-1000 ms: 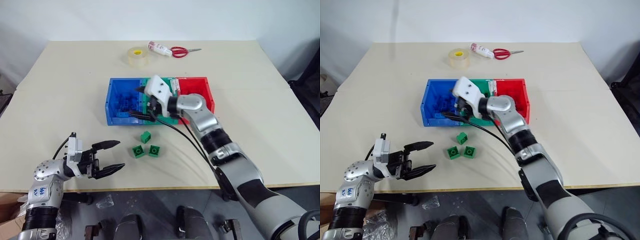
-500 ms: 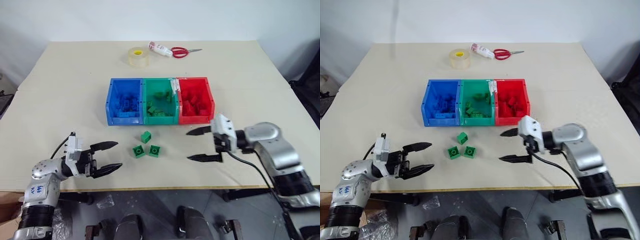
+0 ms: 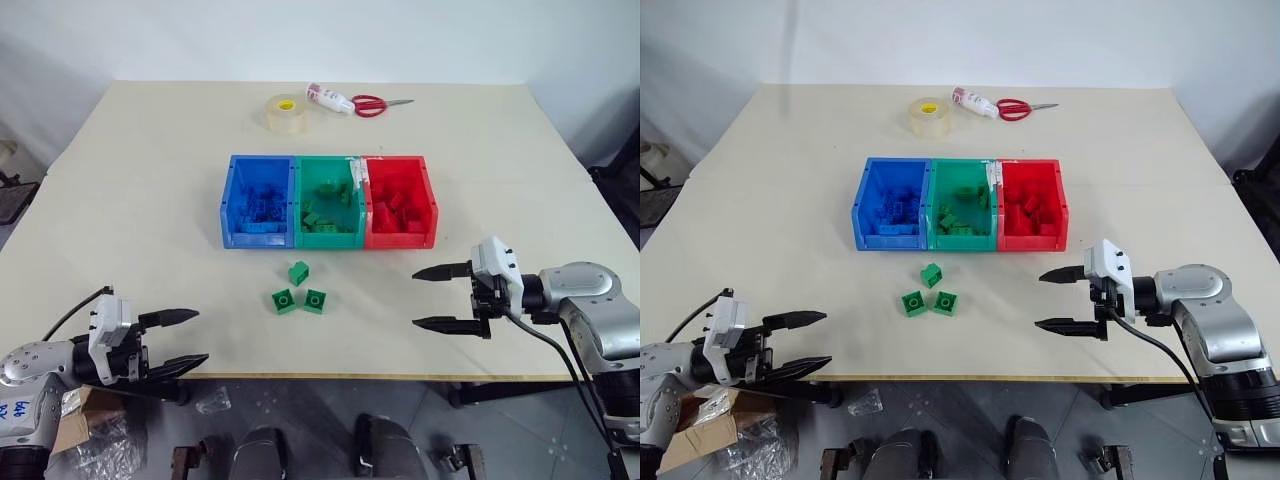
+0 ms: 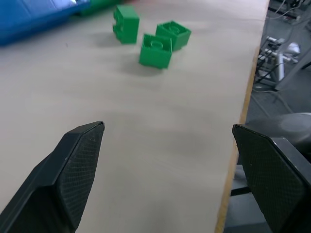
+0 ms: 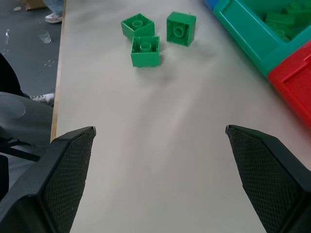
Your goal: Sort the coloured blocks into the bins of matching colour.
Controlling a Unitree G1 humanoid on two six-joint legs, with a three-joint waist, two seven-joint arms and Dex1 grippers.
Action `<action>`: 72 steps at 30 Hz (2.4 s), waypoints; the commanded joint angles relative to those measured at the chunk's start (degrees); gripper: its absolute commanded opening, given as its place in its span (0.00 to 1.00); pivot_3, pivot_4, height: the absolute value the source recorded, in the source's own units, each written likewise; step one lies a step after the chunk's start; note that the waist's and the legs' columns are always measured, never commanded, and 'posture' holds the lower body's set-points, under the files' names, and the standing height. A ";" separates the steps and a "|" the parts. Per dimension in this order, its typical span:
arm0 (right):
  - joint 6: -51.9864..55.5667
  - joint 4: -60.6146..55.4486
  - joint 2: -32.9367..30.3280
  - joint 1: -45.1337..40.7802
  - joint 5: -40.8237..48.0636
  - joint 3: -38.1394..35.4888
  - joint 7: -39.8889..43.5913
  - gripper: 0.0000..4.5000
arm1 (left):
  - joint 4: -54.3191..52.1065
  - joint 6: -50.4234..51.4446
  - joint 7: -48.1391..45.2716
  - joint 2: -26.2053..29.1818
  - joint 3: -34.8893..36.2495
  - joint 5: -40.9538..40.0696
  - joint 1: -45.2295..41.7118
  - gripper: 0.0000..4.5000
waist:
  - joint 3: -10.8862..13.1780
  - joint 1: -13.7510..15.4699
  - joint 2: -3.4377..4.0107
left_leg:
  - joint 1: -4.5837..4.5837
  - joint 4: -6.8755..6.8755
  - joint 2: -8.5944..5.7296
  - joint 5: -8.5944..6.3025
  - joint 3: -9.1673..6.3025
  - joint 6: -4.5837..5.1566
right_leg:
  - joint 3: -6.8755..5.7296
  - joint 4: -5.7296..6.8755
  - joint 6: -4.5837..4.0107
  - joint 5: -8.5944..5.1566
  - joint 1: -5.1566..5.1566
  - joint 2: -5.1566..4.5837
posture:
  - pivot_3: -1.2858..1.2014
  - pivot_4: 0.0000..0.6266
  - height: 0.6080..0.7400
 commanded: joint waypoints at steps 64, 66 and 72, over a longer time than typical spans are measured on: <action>0.26 -12.11 0.04 9.88 3.98 -8.08 -13.02 1.00 | 5.21 7.57 8.06 -11.23 -23.81 15.93 -27.33 0.99 | -0.01 1.16 -0.02 | 0.03 0.15 -0.02 0.02 -0.02 -0.02 | -0.01 0.05 0.02 0.01 0.09 0.03 | 0.52 0.24 1.00; 0.12 -12.16 0.12 10.21 3.95 -8.15 -13.06 1.00 | 5.75 5.94 8.67 -11.64 -23.98 16.48 -27.13 0.99 | -0.01 1.16 -0.02 | 0.03 0.14 -0.02 0.02 -0.02 -0.02 | -0.01 0.05 0.02 0.01 0.09 0.03 | 0.52 0.24 1.00; 0.13 -12.18 0.36 10.01 3.92 -8.01 -13.45 1.00 | 8.74 2.13 12.83 -15.99 -25.37 18.60 -29.10 0.99 | 0.00 1.38 -0.02 | 0.01 0.19 -0.02 0.01 -0.03 -0.02 | -0.01 0.04 0.03 0.02 0.12 0.03 | 0.52 0.24 1.00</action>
